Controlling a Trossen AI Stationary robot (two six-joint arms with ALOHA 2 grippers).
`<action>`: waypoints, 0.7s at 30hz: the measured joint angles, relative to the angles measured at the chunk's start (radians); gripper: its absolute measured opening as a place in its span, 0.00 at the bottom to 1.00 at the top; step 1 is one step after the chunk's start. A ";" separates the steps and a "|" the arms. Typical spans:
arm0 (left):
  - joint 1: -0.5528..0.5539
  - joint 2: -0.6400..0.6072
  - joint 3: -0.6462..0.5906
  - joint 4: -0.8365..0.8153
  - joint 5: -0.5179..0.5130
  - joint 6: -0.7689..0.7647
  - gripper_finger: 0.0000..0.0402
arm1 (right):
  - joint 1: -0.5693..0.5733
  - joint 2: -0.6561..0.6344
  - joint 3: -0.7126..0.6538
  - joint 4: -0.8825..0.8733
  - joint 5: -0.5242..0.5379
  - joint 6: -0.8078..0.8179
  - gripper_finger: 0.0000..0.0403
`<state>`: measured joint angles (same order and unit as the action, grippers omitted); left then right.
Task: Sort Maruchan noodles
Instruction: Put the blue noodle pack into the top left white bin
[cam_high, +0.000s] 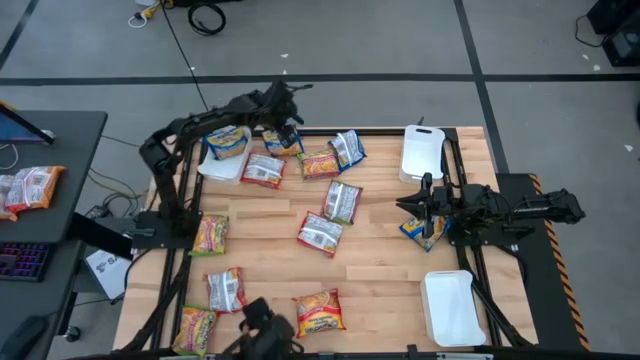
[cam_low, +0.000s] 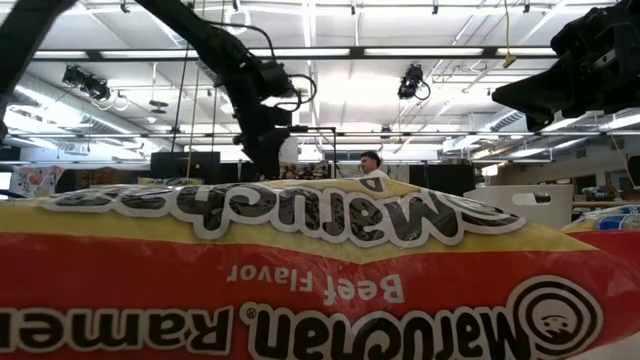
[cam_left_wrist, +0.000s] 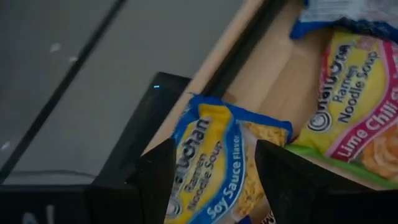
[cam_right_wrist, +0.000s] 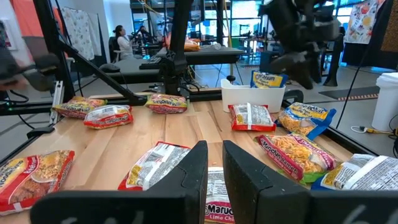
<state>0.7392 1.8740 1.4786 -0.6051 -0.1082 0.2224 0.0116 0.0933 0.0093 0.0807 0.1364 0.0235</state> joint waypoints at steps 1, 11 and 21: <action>0.012 0.021 0.013 -0.009 0.023 0.022 0.55 | 0.000 0.000 0.000 0.000 0.000 0.000 0.14; 0.137 0.151 0.021 -0.034 0.063 0.072 0.56 | 0.000 0.000 0.000 0.000 0.000 0.000 0.14; 0.152 0.200 0.021 -0.061 0.255 0.132 0.63 | 0.000 0.000 0.000 0.000 0.000 0.000 0.14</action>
<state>0.8913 2.0738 1.4994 -0.6656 0.1472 0.3544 0.0113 0.0935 0.0095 0.0807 0.1364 0.0238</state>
